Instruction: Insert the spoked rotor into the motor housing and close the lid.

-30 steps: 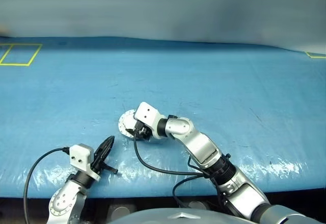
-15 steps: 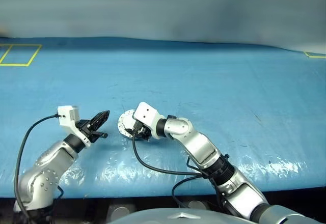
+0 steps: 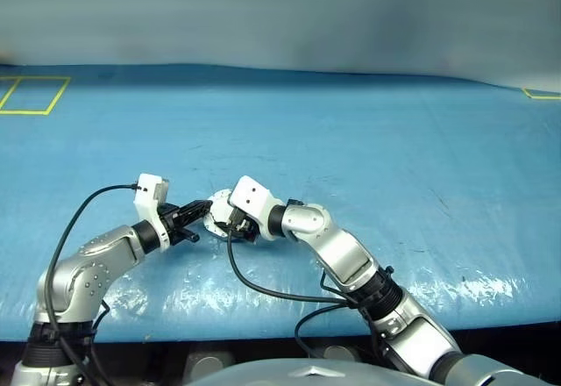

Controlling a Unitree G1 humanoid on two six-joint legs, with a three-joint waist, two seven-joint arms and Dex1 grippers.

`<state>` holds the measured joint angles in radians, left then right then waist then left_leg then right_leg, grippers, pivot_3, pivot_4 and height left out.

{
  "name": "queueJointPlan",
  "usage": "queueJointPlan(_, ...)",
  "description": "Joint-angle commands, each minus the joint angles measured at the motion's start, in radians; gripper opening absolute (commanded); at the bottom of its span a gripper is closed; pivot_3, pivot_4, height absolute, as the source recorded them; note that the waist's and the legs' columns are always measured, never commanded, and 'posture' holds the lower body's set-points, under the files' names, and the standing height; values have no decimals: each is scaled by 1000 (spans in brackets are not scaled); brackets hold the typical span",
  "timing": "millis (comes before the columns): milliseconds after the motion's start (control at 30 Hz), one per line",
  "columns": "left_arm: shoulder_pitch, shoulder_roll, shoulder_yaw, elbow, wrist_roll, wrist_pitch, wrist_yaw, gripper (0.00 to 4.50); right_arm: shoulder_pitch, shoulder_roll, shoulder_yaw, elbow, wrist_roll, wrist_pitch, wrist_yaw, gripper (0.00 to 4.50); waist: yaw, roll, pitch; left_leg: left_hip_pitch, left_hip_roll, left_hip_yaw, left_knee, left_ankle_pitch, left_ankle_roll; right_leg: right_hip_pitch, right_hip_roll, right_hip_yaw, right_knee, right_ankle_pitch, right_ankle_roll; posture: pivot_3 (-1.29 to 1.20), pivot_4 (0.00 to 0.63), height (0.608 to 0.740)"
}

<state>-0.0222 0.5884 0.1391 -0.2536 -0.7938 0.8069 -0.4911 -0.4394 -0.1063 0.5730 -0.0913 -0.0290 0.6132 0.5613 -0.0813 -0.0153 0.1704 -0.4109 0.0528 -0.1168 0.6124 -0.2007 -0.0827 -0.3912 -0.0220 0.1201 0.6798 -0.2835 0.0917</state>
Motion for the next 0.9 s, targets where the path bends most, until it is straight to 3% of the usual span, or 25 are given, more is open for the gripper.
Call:
queueJointPlan(33,19,15,-41,-11,31,45,-18,0,20,4,3,14,-8,19,-12,3021,0,1,-1,0,0,0,0,0,0,0,0,0,0,0,0,0,150,740)
queueJointPlan(100,24,15,-45,-20,34,50,-25,0,25,10,-4,12,8,24,-3,3021,0,1,-1,0,0,0,0,0,0,0,0,0,0,0,0,0,150,740)
queueJointPlan(167,32,17,-50,-30,45,49,-29,0,35,12,-11,-8,17,27,0,3747,1,2,-1,0,0,0,0,0,0,0,0,0,0,0,0,0,150,740)
queueJointPlan(267,39,12,-46,-38,56,48,-32,0,56,12,-35,-52,25,38,-11,4458,4,2,-1,0,0,0,-1,0,0,0,0,0,0,0,0,0,150,740)
queueJointPlan(467,50,13,-40,-56,80,36,-37,0,171,-71,-179,-320,174,142,47,4458,18,2,-1,-2,-1,0,-1,0,0,0,-2,0,-3,0,0,0,150,740)
queueJointPlan(567,49,2,-36,-67,79,39,-34,0,220,-3,-329,-411,315,310,-2,4458,17,2,-1,-2,-1,0,-1,0,0,-1,-2,0,-3,0,0,0,150,740)
queueJointPlan(667,37,-11,-44,-56,87,27,-45,0,247,202,-555,-410,460,534,-135,4458,14,3,-1,-1,0,0,-1,0,0,-1,0,0,-1,-1,-1,0,150,740)
queueJointPlan(900,2,-23,-68,-34,116,23,-60,0,262,379,-673,-310,561,672,-331,4458,22,3,-1,-3,-4,0,0,0,1,-2,-4,1,-6,-2,-3,0,150,740)
